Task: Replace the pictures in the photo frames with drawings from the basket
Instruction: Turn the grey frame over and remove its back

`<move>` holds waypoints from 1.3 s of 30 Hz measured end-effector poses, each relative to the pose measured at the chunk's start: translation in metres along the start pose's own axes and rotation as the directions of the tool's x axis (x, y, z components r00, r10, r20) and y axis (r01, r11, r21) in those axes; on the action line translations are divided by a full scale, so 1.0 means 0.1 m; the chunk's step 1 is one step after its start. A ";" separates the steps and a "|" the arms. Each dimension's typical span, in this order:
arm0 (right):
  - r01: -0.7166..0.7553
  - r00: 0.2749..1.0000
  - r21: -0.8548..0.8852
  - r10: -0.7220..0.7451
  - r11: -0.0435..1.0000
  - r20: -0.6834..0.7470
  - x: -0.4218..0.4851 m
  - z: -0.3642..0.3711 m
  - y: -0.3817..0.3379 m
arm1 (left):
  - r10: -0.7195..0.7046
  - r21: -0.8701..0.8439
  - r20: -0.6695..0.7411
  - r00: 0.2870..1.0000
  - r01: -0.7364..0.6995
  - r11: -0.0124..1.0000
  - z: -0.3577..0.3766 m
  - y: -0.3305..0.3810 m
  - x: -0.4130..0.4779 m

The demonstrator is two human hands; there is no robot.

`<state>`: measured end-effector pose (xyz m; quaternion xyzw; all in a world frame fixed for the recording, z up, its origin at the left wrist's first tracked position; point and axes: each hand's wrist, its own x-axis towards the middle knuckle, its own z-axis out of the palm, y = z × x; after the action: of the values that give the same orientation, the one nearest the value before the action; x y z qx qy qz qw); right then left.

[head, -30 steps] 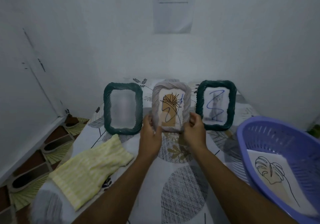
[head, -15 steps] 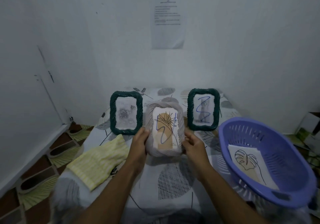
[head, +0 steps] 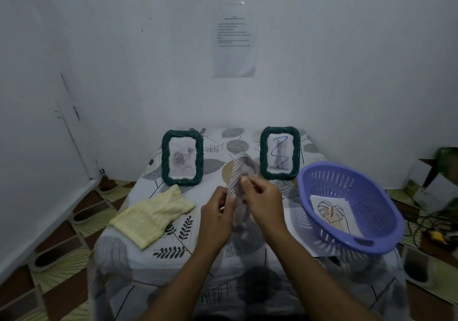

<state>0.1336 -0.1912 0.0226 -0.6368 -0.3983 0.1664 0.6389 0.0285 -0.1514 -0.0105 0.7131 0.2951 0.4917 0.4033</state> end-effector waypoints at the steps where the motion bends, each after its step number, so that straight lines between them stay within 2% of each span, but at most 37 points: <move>1: -0.032 0.999 0.031 0.032 0.999 0.000 0.04 -0.01 -0.02 | 0.021 0.011 0.024 0.999 -0.021 1.000 0.02 0.00 0.02; 5: -0.070 0.997 0.058 0.068 0.996 0.030 0.19 -0.10 -0.08 | 0.095 0.065 0.139 0.986 -0.105 0.992 0.02 -0.04 0.08; 9: -0.080 0.993 -0.008 0.080 0.997 0.082 0.25 -0.16 -0.11 | 0.073 -0.018 0.181 0.981 -0.070 0.997 -0.01 0.00 0.09; 12: -0.098 0.992 -0.023 0.099 0.995 0.078 0.25 -0.19 -0.12 | -0.042 -0.132 0.183 0.982 0.066 0.989 -0.07 0.01 0.12; 15: -0.125 0.990 0.035 0.122 0.992 0.070 0.26 -0.23 -0.09 | -0.181 -0.109 0.063 0.981 0.187 0.976 -0.15 -0.12 0.19; 17: -0.187 0.981 0.120 0.178 0.975 0.078 0.26 -0.24 -0.04 | -0.345 -0.103 0.041 0.938 0.347 0.932 -0.20 -0.24 0.24; 19: -0.261 0.965 0.185 0.249 0.948 0.085 0.24 -0.25 0.06 | -0.469 -0.144 0.090 0.878 0.478 0.867 -0.24 -0.35 0.27; 26: -0.431 0.898 0.257 0.440 0.865 0.023 0.19 -0.20 0.64 | -0.374 -0.255 0.130 0.918 0.396 0.882 -0.23 -0.56 0.08; 32: -0.419 0.908 0.141 0.417 0.897 0.046 0.19 -0.14 0.88 | -0.383 -0.160 -0.025 0.923 0.375 0.913 -0.11 -0.73 0.21; 37: -0.414 0.907 0.153 0.392 0.897 0.155 0.25 -0.13 0.89 | -0.435 -0.164 -0.028 0.900 0.426 0.890 -0.08 -0.87 0.37; 39: -0.397 0.913 0.168 0.370 0.902 0.171 0.26 -0.13 0.88 | -0.418 -0.176 -0.049 0.907 0.404 0.897 -0.06 -0.84 0.42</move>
<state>0.1855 -0.1697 -0.0510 -0.6231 -0.2884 0.3706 0.6255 0.0357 -0.0731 -0.0624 0.5777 0.4152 0.4477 0.5417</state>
